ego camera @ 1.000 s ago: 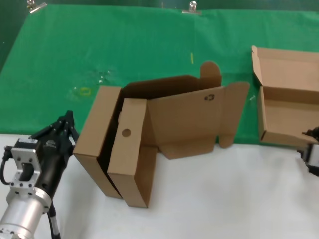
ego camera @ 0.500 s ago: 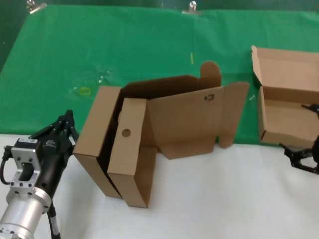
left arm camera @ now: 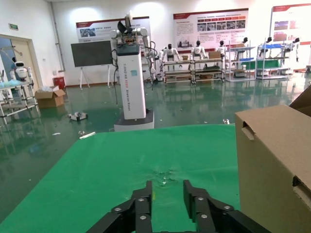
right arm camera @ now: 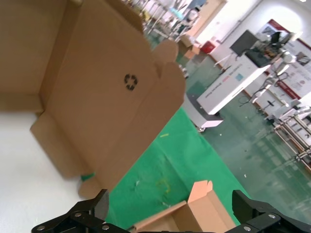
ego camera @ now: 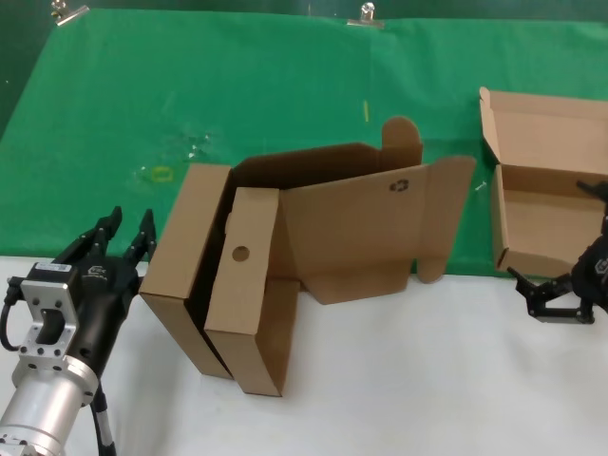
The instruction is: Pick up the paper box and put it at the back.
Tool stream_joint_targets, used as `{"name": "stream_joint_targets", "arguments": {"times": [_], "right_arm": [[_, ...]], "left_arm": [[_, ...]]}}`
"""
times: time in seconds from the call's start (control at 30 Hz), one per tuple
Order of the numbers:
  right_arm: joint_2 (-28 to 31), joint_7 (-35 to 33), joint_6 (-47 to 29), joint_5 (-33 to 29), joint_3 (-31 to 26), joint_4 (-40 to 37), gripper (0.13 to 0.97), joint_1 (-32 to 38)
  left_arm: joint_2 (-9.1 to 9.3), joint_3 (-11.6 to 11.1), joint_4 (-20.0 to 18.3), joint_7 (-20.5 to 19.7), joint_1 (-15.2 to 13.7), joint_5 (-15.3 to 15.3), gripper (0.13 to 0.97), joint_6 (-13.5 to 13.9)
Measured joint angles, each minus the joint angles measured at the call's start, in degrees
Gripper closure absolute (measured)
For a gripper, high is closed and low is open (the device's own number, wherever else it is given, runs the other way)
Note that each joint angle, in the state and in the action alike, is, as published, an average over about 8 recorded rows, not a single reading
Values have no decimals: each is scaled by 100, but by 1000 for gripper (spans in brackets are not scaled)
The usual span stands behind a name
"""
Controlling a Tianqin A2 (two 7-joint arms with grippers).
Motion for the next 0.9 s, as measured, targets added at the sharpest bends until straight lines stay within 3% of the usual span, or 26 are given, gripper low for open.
{"name": "stream_joint_targets", "arguments": {"times": [0.2,0.5,0.77,0.9], "right_arm": [[-157,-113,316,382,-53,-139,188,-18],[-393,-284,792,959,-133,-348,149,-45],[-601,-435,1211,1467,-204,-533,129,-68],[-706,-511,1422,1723,-239,-625,129,-80]], "left_arm": [[-2,0,-16,1,0,0,826,0],[-5,-1,-39,2,0,0,656,0],[-7,-1,-60,3,0,0,431,0],[-8,-2,-71,3,1,-1,367,0]]}}
